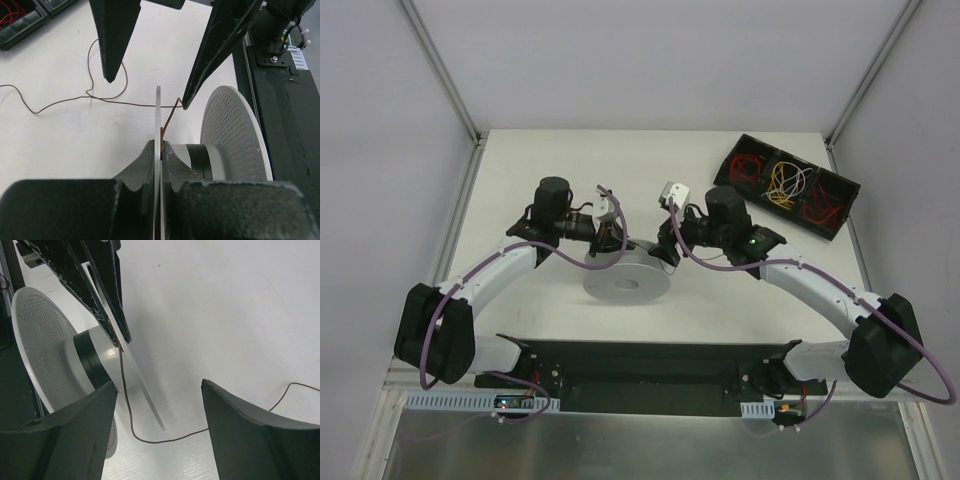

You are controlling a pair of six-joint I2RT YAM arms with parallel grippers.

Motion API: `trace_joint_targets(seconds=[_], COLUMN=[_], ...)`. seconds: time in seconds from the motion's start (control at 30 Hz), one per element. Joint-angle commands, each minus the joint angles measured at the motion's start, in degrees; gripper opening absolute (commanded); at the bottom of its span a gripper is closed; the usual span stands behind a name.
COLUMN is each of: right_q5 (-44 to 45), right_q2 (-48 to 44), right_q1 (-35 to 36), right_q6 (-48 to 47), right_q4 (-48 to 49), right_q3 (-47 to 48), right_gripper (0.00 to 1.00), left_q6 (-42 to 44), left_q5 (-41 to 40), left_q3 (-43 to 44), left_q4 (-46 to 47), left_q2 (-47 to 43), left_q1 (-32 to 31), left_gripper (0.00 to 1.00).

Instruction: Wrap the cables

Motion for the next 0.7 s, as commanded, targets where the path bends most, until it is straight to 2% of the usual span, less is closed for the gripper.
trace_joint_targets(seconds=[0.0, 0.13, 0.23, 0.4, 0.53, 0.57, 0.63, 0.67], right_q5=[-5.7, -8.9, -8.6, -9.1, -9.9, -10.1, -10.4, -10.7], right_q2=[1.8, 3.4, 4.4, 5.0, 5.1, 5.0, 4.9, 4.7], right_q1=[0.0, 0.0, 0.0, -0.1, -0.1, -0.1, -0.2, -0.2], right_q6=[-0.7, -2.6, -4.7, -6.3, -7.3, -7.6, -8.0, -8.3], right_q4=[1.8, 1.2, 1.0, 1.3, 1.5, 1.6, 1.6, 1.6], right_q3=[2.7, 3.4, 3.3, 3.1, 3.3, 3.4, 3.5, 3.5], right_gripper=[0.71, 0.70, 0.56, 0.25, 0.05, 0.01, 0.01, 0.01], left_q6=[1.4, 1.5, 1.6, 1.7, 1.3, 1.0, 0.7, 0.2], left_q5=[4.7, 4.9, 5.0, 5.2, 4.8, 4.7, 4.7, 4.7], left_q3=[2.4, 2.6, 2.6, 2.5, 3.0, 3.1, 3.7, 3.8], left_q4=[2.2, 2.2, 2.1, 2.0, 2.0, 2.1, 1.8, 1.7], left_q2=[-0.5, -0.4, -0.3, -0.2, 0.3, 0.5, 0.8, 0.9], left_q1=[-0.5, -0.6, -0.6, -0.6, -0.6, -0.6, -0.6, -0.6], left_gripper=[0.00, 0.00, 0.00, 0.00, 0.00, 0.00, 0.00, 0.09])
